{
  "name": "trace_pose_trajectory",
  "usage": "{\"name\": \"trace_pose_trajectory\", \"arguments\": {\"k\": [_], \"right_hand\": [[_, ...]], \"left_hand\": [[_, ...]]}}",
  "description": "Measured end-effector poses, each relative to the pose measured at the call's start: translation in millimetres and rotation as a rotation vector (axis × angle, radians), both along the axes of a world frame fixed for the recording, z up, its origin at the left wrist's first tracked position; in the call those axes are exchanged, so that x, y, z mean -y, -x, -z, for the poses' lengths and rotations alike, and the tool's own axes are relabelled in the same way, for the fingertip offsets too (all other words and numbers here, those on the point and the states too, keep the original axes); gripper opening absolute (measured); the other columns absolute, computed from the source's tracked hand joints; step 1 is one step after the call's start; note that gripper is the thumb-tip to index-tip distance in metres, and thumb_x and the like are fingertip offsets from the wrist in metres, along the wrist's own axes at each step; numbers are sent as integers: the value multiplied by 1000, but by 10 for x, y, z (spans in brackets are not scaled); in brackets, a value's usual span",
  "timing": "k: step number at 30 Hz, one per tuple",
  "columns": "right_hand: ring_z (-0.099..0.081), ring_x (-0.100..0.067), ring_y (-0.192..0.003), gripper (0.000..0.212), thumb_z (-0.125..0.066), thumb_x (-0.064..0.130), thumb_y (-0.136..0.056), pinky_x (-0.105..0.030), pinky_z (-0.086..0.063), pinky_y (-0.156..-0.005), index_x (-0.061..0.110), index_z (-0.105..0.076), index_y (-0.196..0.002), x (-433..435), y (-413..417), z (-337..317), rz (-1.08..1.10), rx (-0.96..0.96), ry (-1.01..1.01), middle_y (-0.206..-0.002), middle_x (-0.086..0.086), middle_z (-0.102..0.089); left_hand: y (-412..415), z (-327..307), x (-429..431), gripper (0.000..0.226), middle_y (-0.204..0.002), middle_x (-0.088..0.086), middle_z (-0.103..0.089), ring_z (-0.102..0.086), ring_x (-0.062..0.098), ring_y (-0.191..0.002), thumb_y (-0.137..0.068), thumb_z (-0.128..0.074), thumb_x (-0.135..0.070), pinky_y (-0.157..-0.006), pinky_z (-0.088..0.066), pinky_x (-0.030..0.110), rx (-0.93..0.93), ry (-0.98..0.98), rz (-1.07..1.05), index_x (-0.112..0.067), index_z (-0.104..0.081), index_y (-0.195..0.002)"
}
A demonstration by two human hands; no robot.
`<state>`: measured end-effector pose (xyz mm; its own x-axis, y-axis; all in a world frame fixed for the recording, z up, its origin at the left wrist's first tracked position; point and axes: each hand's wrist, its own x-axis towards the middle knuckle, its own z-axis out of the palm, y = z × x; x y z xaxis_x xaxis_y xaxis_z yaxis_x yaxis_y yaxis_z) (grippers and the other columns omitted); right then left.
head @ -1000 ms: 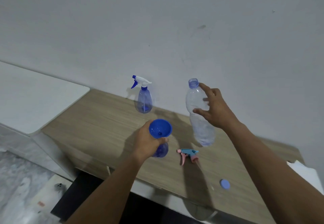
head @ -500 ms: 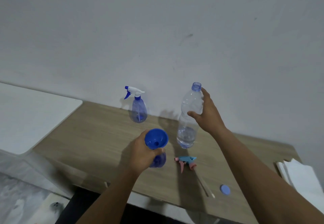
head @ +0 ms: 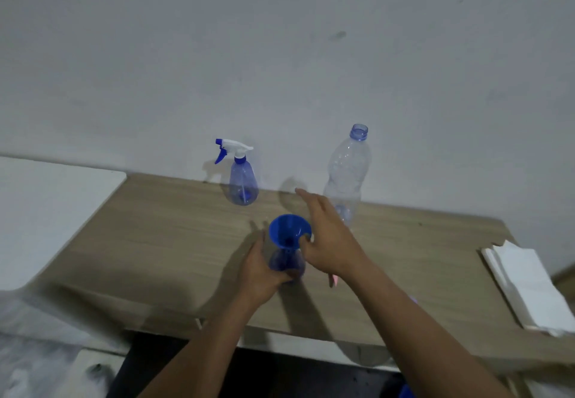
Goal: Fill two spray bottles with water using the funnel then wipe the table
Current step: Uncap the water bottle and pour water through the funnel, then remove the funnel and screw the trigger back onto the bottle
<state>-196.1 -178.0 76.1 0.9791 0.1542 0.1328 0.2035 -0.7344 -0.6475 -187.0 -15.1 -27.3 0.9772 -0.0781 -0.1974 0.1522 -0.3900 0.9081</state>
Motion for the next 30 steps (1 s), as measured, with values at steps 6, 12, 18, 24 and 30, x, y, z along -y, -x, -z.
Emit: {"name": "trace_pose_trajectory", "arguments": {"k": [6,12,18,24,30], "right_hand": [[-17,-30,-152,101,-73,36,-81,-46,-27,-120,36,-9,-159,-184,-332,142,-137,-311,349,-167,-5,-12],[-47,-28,-133,95,-81,41,-78,-38,-43,-107,27,-30,-157,-218,-420,-36,-111,-339,401,-152,-2,-37],[-57,-29,-119,89,-76,48,-78,-39,-50,-93,39,-29,-154,-218,-345,-184,-85,-312,551,-140,-4,-42],[-57,-24,-108,77,-69,64,-75,-32,-45,-85,40,-41,-143,-108,-303,-178,45,-299,391,-124,2,-45],[-64,-17,-92,58,-77,49,-71,-36,-57,-78,36,-44,-118,98,-232,-118,208,-300,-24,-107,4,-61]], "left_hand": [[-150,162,31,31,-94,4,-67,-61,20,-87,-71,-77,-3,-77,-57,31,13,-14,107,-13,-60,-95],[-260,204,86,36,-82,1,-68,-64,18,-77,-72,-80,6,-72,-60,38,-160,152,45,-23,-61,-82],[-267,271,42,34,-96,-1,-71,-65,17,-87,-74,-83,-13,-65,-47,24,-133,76,90,-23,-66,-101],[-320,294,-12,35,-88,-5,-75,-70,20,-86,-67,-81,-15,-76,-58,39,-74,27,153,-36,-69,-91],[-351,362,-59,33,-89,-5,-74,-69,17,-84,-72,-82,-22,-75,-54,34,-2,-64,193,-23,-68,-102]]}}
